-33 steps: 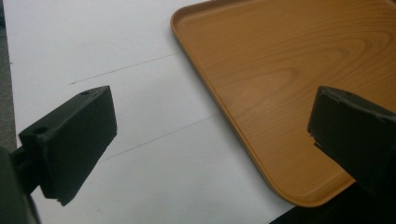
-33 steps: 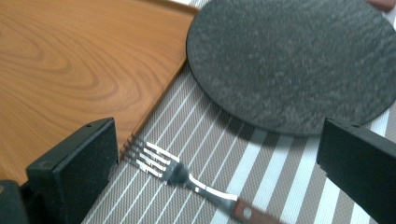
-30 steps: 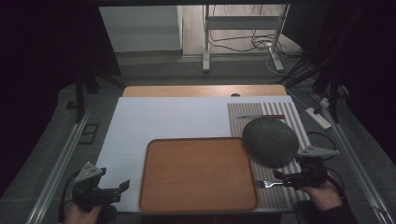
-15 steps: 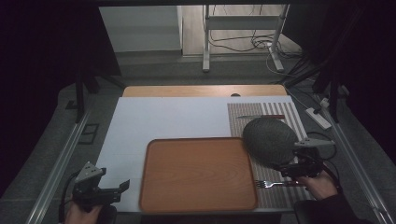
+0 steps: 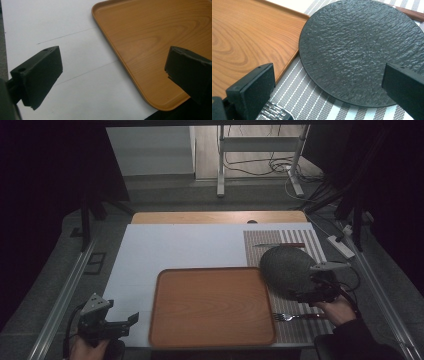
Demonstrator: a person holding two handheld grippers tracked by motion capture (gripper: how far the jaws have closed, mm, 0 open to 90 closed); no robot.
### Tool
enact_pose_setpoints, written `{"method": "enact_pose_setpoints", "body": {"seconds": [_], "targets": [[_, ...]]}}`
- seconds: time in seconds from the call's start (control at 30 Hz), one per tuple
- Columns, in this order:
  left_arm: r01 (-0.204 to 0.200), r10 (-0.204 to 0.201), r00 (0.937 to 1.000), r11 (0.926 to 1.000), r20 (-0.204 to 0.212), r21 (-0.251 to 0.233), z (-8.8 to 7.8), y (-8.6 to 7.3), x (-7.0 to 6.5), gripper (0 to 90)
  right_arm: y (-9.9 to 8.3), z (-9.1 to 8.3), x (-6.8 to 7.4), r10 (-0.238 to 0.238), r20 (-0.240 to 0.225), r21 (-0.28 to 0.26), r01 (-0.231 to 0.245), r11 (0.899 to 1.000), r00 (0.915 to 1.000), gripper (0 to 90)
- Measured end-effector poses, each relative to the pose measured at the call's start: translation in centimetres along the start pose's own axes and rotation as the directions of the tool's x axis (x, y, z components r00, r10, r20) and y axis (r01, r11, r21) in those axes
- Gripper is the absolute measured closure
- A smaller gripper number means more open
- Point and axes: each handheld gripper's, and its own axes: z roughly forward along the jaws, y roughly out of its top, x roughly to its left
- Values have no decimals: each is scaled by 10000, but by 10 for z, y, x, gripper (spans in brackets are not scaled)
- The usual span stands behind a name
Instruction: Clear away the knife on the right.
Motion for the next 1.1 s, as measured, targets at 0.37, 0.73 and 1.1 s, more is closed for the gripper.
{"method": "enact_pose_setpoints", "body": {"seconds": [0.37, 0.73, 1.1], "targets": [[-32, 32, 10000, 10000, -14, 22, 0, 0, 0, 18, 14, 13, -13, -35, 135, -17, 35, 10000, 9999, 0], [-40, 40, 10000, 10000, -11, 36, 1, 0, 0, 19, 27, 31, -31, 96, 564, 189, -107, 9998, 9984, 0], [-29, 29, 10000, 10000, -11, 61, 1, 0, 0, 18, 43, 51, -45, 125, 872, 548, -173, 9983, 9961, 0]]}}
